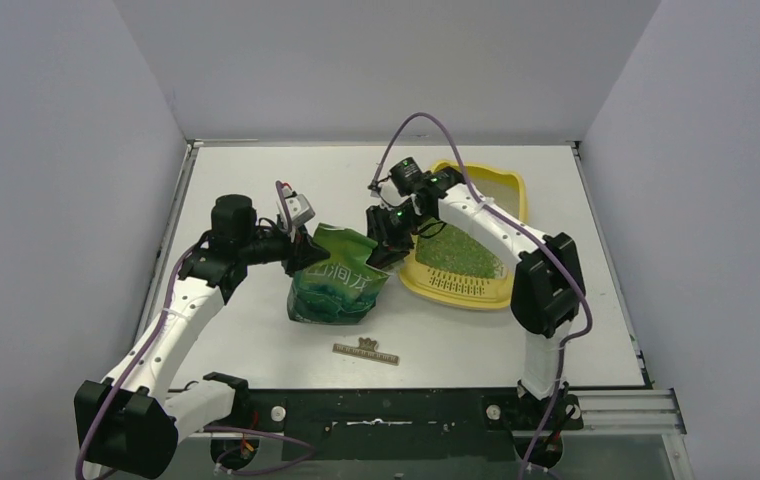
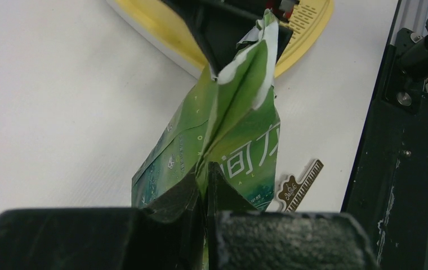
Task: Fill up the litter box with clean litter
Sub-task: 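Scoop the cat litter from the cat litter bag.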
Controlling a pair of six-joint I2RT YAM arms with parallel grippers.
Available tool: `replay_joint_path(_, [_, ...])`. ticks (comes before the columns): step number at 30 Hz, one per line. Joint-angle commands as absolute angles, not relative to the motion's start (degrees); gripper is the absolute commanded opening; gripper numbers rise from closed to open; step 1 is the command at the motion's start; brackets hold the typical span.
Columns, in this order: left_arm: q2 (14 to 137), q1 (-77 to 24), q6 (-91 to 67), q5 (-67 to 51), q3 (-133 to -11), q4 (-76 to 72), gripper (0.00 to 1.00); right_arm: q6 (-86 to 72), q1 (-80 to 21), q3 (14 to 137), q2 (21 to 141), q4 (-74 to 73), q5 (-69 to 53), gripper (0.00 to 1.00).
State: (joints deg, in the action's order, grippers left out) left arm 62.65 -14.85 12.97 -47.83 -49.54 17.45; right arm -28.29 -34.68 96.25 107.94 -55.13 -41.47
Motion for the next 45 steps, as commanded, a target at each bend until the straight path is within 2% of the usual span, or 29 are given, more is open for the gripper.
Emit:
replay_joint_path(1, [62.4, -15.0, 14.5, -49.1, -52.2, 17.4, 0.00, -26.8, -37.6, 100.7, 111.9, -59.7, -35.0, 0.00])
replay_joint_path(10, [62.3, -15.2, 15.1, -48.0, -52.2, 18.3, 0.00, -26.4, -36.0, 105.7, 107.5, -65.4, -25.6, 0.00])
replay_joint_path(18, [62.5, -15.2, 15.1, -47.5, -52.2, 18.4, 0.00, -25.1, -35.5, 101.0, 108.0, -62.7, -30.8, 0.00])
replay_joint_path(22, [62.7, -15.3, 15.2, -47.4, -52.1, 18.2, 0.00, -27.2, -37.7, 97.3, 112.2, -53.8, -41.3, 0.00])
replay_joint_path(26, [63.1, -15.6, 15.1, -47.7, -52.0, 18.0, 0.00, -29.8, -38.2, 96.2, 113.7, -48.7, -43.2, 0.00])
replay_joint_path(35, [63.1, -15.7, 15.2, -47.5, -51.9, 18.1, 0.00, -38.8, -35.1, 85.4, 107.4, -30.8, -50.5, 0.00])
replay_joint_path(45, [63.5, -15.8, 15.0, -48.8, -51.9, 17.8, 0.00, -59.3, -31.4, 70.8, 99.9, 2.4, -61.3, 0.00])
